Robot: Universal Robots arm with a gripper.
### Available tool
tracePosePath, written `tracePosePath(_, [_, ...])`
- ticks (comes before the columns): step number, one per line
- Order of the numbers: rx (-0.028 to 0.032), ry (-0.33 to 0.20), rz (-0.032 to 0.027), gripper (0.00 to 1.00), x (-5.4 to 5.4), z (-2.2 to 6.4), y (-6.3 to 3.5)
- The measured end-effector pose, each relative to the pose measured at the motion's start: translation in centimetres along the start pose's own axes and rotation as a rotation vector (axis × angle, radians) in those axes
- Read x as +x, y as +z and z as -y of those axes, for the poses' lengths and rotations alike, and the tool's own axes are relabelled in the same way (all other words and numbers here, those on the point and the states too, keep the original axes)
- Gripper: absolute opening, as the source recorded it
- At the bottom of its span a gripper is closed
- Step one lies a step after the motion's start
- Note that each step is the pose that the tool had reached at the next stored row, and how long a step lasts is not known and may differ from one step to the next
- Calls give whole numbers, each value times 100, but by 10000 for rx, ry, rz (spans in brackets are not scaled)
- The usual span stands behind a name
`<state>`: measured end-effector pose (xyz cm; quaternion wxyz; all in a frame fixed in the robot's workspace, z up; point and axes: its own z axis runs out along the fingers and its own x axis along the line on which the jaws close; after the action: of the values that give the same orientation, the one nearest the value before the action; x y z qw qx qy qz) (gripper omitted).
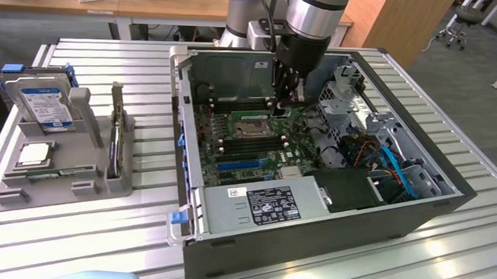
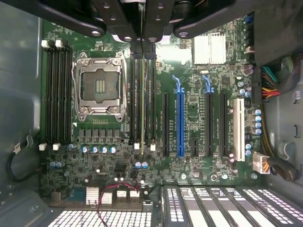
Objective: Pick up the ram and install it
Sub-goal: 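Insert the ram into the slot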
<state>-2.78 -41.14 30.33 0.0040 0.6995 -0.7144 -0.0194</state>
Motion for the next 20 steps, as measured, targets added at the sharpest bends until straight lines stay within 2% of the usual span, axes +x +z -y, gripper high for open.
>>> tracePosePath(12, [2, 0, 0, 12, 3, 4, 126])
tracePosePath(20, [3, 1, 2, 12, 27, 4, 131])
